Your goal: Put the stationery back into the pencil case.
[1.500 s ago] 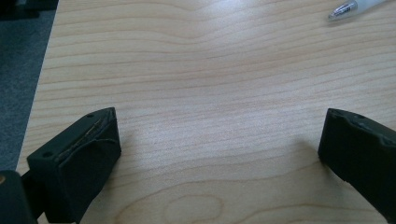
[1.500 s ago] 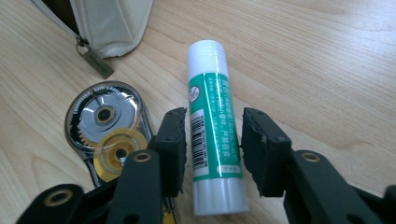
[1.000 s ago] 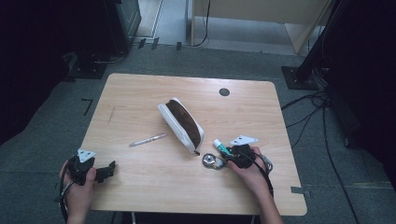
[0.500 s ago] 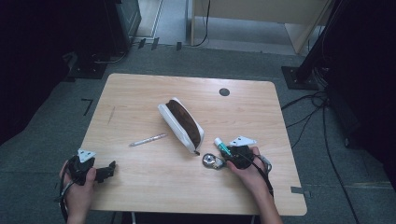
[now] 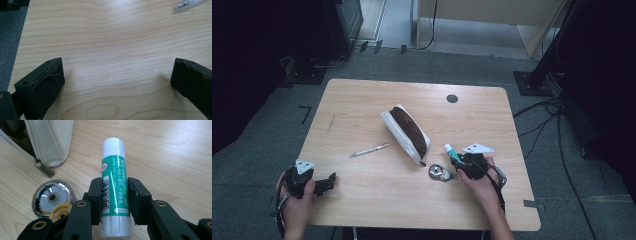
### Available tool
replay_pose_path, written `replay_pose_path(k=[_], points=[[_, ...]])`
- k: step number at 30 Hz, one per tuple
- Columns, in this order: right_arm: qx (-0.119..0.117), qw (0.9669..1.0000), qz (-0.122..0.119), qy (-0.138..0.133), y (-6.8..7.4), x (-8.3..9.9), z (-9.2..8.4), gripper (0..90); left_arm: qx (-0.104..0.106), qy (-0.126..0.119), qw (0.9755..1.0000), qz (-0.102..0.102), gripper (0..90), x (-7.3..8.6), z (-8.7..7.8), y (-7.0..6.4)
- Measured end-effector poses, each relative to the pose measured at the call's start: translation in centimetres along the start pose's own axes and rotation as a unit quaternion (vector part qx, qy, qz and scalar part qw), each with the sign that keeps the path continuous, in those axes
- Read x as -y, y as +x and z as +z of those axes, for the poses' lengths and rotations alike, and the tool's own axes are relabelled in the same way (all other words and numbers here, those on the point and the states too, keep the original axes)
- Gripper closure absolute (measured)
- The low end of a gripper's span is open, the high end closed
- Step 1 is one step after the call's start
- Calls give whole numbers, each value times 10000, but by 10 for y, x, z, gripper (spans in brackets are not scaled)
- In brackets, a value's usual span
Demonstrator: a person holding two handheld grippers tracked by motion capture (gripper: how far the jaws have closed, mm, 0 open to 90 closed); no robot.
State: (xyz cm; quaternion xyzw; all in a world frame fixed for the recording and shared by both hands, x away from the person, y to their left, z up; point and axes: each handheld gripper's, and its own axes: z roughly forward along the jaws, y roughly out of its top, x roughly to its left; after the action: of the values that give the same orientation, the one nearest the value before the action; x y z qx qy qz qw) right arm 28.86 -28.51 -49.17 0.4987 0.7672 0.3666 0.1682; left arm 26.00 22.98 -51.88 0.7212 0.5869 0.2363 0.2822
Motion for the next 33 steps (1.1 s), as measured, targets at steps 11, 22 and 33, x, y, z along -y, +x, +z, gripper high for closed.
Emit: replay_pose_path(k=[11,22,33], points=[[-95,9998,48,-168,12,-19,-12,667,11,-3,10000,13,0,0,0,0],[-218,9993,39,-311,24,-41,-20,667,12,-1,10000,14,0,0,0,0],[-371,9982,-25,-469,39,-64,-26,667,12,-1,10000,15,0,0,0,0]])
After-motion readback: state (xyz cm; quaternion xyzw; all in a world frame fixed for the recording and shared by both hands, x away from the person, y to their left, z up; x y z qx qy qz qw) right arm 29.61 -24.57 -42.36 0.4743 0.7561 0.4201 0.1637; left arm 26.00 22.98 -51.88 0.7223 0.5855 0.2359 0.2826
